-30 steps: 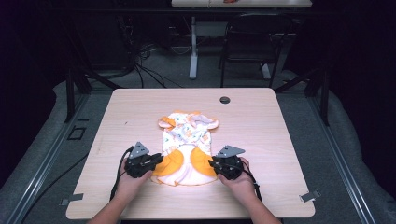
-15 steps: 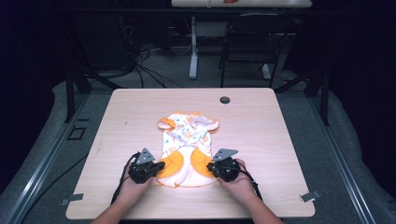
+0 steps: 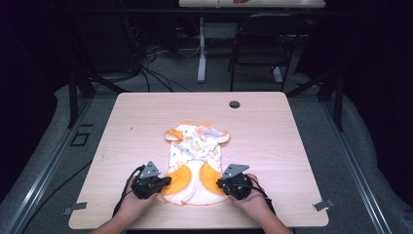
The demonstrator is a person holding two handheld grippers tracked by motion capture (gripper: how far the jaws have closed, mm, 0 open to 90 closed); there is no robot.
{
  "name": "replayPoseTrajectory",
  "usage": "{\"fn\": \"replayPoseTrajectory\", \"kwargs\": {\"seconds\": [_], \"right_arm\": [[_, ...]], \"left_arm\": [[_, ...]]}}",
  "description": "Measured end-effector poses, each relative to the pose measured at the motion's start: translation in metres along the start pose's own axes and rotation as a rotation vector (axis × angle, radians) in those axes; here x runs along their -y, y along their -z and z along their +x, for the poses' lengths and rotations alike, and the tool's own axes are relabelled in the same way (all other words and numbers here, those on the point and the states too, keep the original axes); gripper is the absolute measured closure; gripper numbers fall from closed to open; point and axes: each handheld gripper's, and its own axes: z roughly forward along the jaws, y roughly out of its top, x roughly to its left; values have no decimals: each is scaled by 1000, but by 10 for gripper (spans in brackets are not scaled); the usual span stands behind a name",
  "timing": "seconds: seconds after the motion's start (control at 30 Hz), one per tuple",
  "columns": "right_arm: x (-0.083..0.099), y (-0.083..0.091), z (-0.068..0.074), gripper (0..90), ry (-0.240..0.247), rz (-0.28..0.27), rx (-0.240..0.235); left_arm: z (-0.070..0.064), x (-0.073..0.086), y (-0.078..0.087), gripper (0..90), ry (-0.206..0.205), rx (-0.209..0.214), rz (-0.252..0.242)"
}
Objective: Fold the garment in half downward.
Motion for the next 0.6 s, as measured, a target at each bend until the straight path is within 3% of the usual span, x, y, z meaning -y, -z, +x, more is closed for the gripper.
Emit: {"fn": "replayPoseTrajectory", "kwargs": {"seconds": [0.07,0.2,0.3,0.33,0.43,0.6], "right_arm": [[1,1,3,846,3,2,-9],[1,4,5,844,-5,26,-39],[0,8,5,789,-15,36,-61],[-2,9,5,777,-13,23,-57],[-9,15,-1,789,-21,-29,-56],[-25,18,-17,805,-36,-26,-51]], "left_arm": [[-2,2,2,892,-4,6,1],[-6,5,5,891,26,28,4],[-5,4,7,850,19,34,13],[-2,0,8,836,28,46,3],[7,-12,9,822,17,25,-15],[30,-44,11,787,43,18,-55]]}}
